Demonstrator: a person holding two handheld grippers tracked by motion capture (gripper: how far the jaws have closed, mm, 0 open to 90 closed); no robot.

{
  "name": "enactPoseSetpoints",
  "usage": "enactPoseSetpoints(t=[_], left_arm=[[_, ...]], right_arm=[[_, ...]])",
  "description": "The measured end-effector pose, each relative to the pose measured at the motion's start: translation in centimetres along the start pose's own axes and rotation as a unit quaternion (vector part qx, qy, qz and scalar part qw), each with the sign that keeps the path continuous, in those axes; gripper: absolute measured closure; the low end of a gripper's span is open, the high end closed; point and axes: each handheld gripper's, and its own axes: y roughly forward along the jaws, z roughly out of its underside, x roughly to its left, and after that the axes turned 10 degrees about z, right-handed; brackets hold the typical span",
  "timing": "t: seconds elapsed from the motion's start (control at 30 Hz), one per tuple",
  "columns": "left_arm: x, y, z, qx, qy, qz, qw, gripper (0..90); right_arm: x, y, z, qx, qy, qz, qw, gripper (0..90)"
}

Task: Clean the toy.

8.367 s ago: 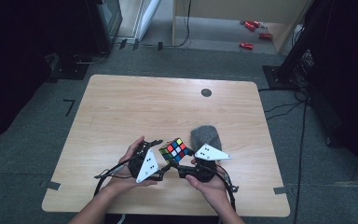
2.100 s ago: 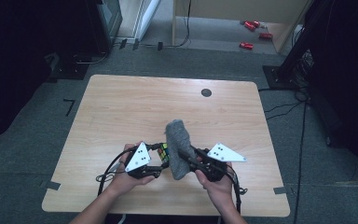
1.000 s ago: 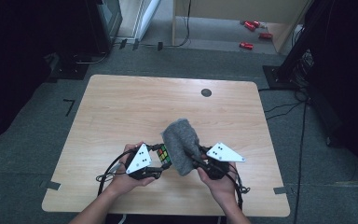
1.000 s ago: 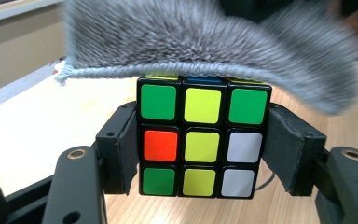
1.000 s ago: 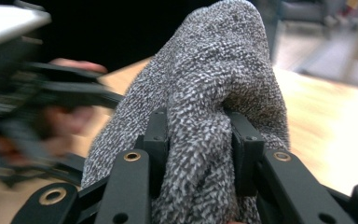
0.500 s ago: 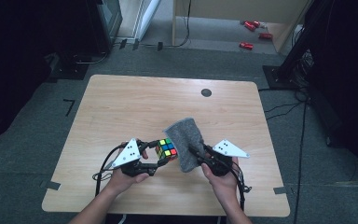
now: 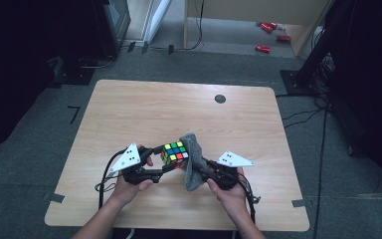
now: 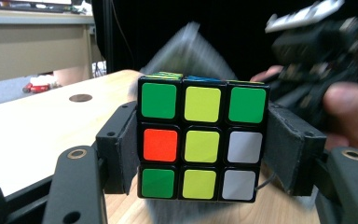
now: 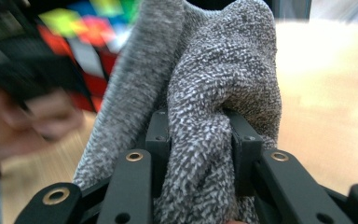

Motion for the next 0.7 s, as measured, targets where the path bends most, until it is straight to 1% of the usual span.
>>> enactPoseSetpoints(t=[0.07, 0.13, 0.17, 0.2, 0.3, 0.37, 0.4, 0.47, 0.5, 0.57, 0.6, 0.63, 0.67, 0.7], left_arm=[[0.0, 0.1, 0.1, 0.003, 0.000, 0.003, 1.0000, 35.0], [-0.2, 0.3, 0.1, 0.005, 0.001, 0.008, 1.0000, 35.0], [-0.3, 0.4, 0.1, 0.005, 0.002, 0.009, 0.9999, 35.0], [-0.3, 0.4, 0.1, 0.005, 0.001, 0.009, 0.9999, 35.0], [-0.2, 0.2, 0.0, 0.000, -0.003, 0.009, 1.0000, 35.0], [0.0, 0.0, -0.1, -0.006, -0.008, 0.010, 0.9999, 35.0], [0.0, -0.1, -0.1, -0.009, -0.010, 0.008, 0.9999, 35.0], [0.2, -0.2, -0.1, -0.013, -0.013, 0.006, 0.9998, 35.0], [0.2, -0.2, -0.1, -0.012, -0.014, 0.002, 0.9998, 35.0], [0.3, -0.2, 0.0, -0.006, -0.014, -0.009, 0.9998, 35.0], [0.4, -0.1, 0.1, -0.001, -0.012, -0.018, 0.9998, 35.0], [0.5, 0.0, 0.2, 0.005, -0.011, -0.027, 0.9996, 35.0], [0.5, 0.1, 0.3, 0.010, -0.012, -0.035, 0.9993, 35.0], [0.6, 0.2, 0.4, 0.013, -0.013, -0.043, 0.9989, 35.0]], right_arm=[[0.0, -0.9, -0.6, -0.034, 0.005, -0.008, 0.9994, 68.0], [-0.1, -1.6, -1.0, -0.060, 0.016, -0.021, 0.9978, 68.0], [-0.1, -1.7, -1.1, -0.063, 0.021, -0.028, 0.9974, 68.0], [-0.2, -1.6, -1.1, -0.065, 0.028, -0.042, 0.9966, 68.0], [-0.6, -1.1, -0.5, -0.053, 0.049, -0.062, 0.9955, 68.0], [-0.9, -0.5, -0.2, -0.031, 0.061, -0.084, 0.9941, 67.8], [-1.1, -0.1, 0.0, -0.016, 0.063, -0.089, 0.9939, 67.9], [-1.1, 0.3, 0.3, 0.004, 0.053, -0.084, 0.9950, 67.8], [-1.1, 0.4, 0.4, 0.011, 0.041, -0.071, 0.9966, 67.8], [-1.0, 0.3, 0.2, 0.016, 0.014, -0.025, 0.9995, 67.8], [-1.0, 0.1, 0.1, 0.016, -0.001, 0.000, 0.9999, 67.8], [-1.0, -0.1, -0.1, 0.015, -0.016, 0.028, 0.9994, 67.7], [-1.2, -0.4, -0.3, 0.012, -0.030, 0.056, 0.9979, 67.7], [-1.4, -0.7, -0.4, 0.009, -0.036, 0.078, 0.9962, 67.7]])
